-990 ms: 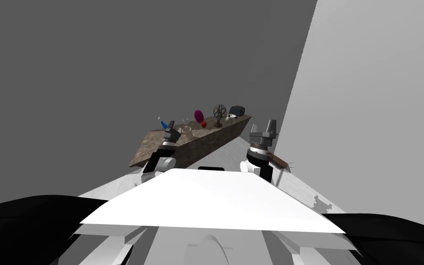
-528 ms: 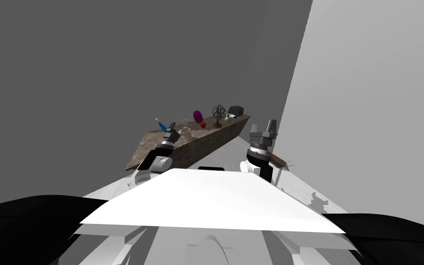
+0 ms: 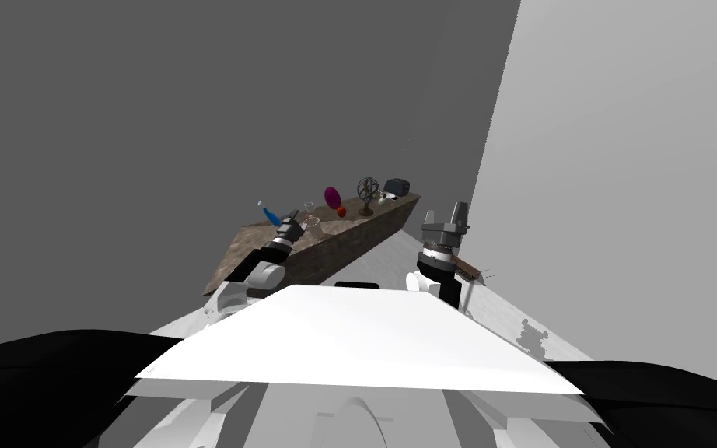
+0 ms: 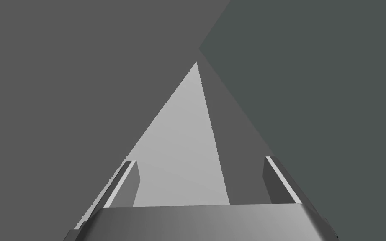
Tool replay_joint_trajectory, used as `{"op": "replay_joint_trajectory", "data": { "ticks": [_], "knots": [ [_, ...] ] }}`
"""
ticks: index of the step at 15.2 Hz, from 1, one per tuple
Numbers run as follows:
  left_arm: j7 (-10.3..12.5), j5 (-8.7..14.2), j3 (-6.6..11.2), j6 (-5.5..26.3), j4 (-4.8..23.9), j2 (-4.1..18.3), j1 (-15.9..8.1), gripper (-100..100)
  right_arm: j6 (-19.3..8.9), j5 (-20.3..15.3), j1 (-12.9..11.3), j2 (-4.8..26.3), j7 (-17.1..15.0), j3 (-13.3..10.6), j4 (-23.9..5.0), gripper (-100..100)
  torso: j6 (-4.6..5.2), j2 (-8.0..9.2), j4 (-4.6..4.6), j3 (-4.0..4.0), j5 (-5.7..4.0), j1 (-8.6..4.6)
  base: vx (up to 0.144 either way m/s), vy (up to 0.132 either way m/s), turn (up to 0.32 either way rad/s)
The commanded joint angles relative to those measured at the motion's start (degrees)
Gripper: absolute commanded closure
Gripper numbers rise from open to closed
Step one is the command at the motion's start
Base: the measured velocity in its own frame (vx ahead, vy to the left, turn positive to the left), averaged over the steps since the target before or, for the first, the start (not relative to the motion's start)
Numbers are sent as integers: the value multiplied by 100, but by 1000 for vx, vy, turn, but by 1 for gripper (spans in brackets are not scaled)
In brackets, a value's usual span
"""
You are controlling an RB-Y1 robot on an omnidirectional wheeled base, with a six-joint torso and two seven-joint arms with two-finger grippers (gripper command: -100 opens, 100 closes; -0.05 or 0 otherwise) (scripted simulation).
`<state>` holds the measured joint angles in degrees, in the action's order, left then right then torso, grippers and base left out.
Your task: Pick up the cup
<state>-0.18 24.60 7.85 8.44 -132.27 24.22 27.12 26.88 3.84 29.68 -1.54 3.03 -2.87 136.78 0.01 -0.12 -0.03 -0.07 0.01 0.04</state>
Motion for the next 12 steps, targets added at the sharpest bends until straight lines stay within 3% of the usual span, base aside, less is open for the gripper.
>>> {"op": "replay_joint_trajectory", "data": {
  "ticks": [1,2,3,6,7,9,10,12],
  "knots": [
    [25,67,42,286,-18,56,5,-100,0,0,0,0,0,0,0,0,0,0,0,0,0,0,23,10,-31],
    [25,67,42,301,-18,56,5,-100,0,0,0,0,0,0,0,0,-1,1,0,0,0,0,14,8,-1],
    [85,269,153,483,-32,238,12,-100,0,0,0,0,0,0,0,0,-1,3,0,1,0,-1,22,11,-60],
    [85,269,153,708,-32,238,12,-100,0,0,0,0,0,0,0,0,-1,2,0,1,0,0,20,9,-37],
    [147,476,268,902,-45,421,18,-100,0,0,0,0,0,0,0,0,-1,4,1,2,0,-1,23,5,-65],
    [147,476,268,1124,-45,421,18,-100,0,0,0,0,0,0,0,0,0,0,0,0,0,-1,27,8,-53],
    [209,685,384,1262,-59,603,25,-100,0,0,0,0,0,0,0,0,-1,1,0,0,0,-1,31,9,-68],
    [209,685,384,1514,-59,603,25,-100,0,0,0,0,0,0,0,0,0,-2,0,-1,0,0,32,11,-54]
  ]
}}
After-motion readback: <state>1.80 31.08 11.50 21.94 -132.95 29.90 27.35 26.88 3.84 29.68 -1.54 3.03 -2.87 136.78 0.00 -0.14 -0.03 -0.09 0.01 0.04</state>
